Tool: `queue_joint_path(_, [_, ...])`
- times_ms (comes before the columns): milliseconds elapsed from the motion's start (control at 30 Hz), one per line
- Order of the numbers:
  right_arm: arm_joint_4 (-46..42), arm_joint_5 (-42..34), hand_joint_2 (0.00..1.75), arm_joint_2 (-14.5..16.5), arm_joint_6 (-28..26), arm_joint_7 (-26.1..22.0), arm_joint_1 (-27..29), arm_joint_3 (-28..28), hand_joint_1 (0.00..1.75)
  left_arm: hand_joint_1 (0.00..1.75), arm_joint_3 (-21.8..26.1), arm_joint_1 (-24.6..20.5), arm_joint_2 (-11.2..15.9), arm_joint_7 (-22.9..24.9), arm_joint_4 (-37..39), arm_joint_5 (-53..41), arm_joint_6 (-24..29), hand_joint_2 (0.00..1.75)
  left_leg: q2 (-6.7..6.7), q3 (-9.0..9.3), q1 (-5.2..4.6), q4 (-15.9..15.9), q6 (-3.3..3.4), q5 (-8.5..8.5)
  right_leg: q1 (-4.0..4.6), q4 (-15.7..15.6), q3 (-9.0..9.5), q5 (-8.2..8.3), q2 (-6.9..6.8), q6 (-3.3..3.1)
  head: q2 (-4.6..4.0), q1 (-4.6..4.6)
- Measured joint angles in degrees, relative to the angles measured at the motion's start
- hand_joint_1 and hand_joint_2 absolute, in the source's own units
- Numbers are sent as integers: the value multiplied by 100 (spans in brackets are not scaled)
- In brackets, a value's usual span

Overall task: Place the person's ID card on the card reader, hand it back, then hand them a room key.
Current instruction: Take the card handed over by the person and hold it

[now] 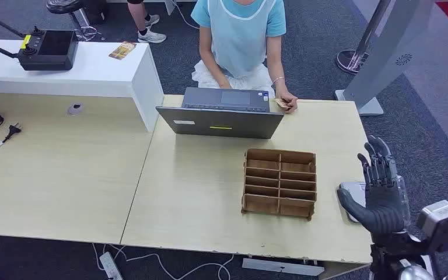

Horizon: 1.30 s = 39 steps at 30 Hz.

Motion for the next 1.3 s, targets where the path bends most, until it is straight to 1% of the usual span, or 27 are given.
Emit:
queue_joint_path(67, [10,149,175,-37,-72,47,-102,46,0,0,-2,-1,0,0,0,-1,-6,0,2,1,0,0,0,0,0,0,0,0,2,0,0,1])
queue_joint_path(133, [38,492,175,-111,-236,153,-328,148,0,0,-3,-3,0,0,0,-2,-21,0,3,3,0,0,0,1,0,0,1,1,5,0,0,2])
queue_joint_path(267, [147,1476,175,-252,-682,421,-909,436,0,0,-4,-4,0,12,0,2,-67,0,4,4,0,0,0,2,0,0,2,4,6,-2,0,1])
queue_joint_path(333, [232,2089,175,-311,-913,597,-1276,613,0,0,-8,-5,0,29,0,-4,-100,0,6,5,0,0,-1,4,0,0,2,6,9,-3,0,2])
queue_joint_path(433, [392,3162,175,-388,-1155,1005,-1975,924,0,0,-28,-7,0,51,0,-37,-158,0,11,7,0,1,-4,7,0,0,0,6,12,-4,0,1])
queue_joint_path(533, [547,3768,175,-441,-1178,1356,-2702,1218,0,0,-46,-11,0,68,0,-68,-206,0,7,11,1,1,-3,10,1,1,0,7,10,-4,0,1])
queue_joint_path(633, [684,3982,175,-462,-1143,1534,-3215,1423,0,0,-58,-12,0,80,0,-101,-227,0,4,9,1,1,-3,12,1,1,0,6,8,-4,0,1])
queue_joint_path(733, [798,4068,175,-480,-1115,1617,-3543,1551,0,0,-85,-12,0,85,0,-111,-232,0,4,8,0,1,-3,11,1,0,-1,6,7,-3,0,1])
queue_joint_path(833, [878,4081,175,-487,-1109,1627,-3715,1628,0,0,-108,-11,0,85,0,-111,-233,0,3,7,0,1,-2,10,0,0,-1,5,7,-3,0,2])
queue_joint_path(967, [953,4096,175,-492,-1110,1634,-3810,1692,0,0,-133,-11,0,85,0,-115,-235,0,3,6,0,1,-1,9,0,0,-1,5,6,-3,0,1])
queue_joint_path(1100, [1054,4286,175,-495,-1086,1783,-4016,1752,0,0,-153,-11,0,85,0,-162,-268,0,3,5,0,1,-1,9,0,0,-2,6,8,-3,0,1])
queue_joint_path(1300, [1619,4614,175,-494,-638,2251,-4827,1938,0,0,-201,-15,0,85,0,-227,-327,0,3,6,1,1,-4,12,1,1,0,7,7,-3,0,2])
